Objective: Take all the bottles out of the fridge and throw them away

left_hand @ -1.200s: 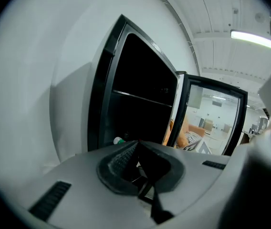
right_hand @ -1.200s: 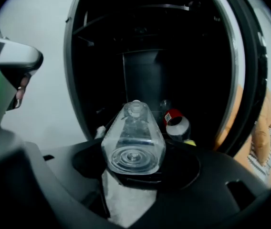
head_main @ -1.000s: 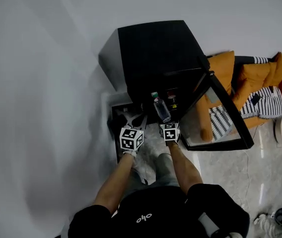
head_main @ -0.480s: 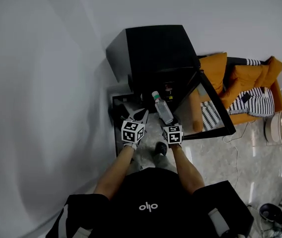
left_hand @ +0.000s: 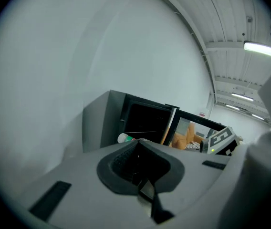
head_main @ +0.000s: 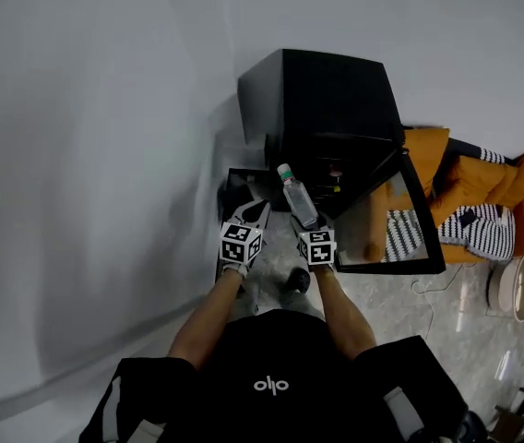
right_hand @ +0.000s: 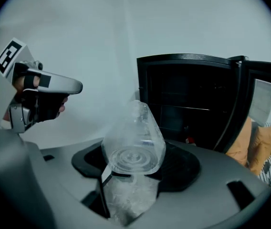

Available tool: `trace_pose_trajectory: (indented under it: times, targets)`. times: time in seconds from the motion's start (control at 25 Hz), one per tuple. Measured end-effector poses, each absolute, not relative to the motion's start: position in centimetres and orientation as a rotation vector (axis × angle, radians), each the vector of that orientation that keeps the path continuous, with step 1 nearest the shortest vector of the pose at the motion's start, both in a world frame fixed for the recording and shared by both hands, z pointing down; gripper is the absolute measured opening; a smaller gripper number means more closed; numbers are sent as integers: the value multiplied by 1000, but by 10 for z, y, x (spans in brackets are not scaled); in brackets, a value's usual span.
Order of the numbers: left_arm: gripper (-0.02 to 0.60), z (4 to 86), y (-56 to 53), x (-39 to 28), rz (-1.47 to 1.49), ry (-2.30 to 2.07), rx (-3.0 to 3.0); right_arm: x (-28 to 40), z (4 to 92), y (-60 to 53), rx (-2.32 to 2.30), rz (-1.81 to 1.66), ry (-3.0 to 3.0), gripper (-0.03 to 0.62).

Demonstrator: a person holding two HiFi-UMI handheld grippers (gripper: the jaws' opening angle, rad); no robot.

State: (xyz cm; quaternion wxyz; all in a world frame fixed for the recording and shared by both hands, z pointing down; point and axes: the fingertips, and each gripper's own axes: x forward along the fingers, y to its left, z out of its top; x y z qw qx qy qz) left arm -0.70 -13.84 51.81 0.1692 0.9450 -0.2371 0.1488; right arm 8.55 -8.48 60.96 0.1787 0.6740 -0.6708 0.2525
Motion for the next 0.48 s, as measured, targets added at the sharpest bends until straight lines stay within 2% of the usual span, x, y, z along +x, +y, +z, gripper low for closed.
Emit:
trace_pose_trajectory:
  times: [0.28, 0.48]
  targets:
    - [0, 514, -161, -105, 359, -966, 2563, 1, 602, -131, 1672, 644, -2056, 308]
    - [0, 523, -165, -150, 329, -1070, 2491, -40, 607, -150, 1554, 624, -2105, 308]
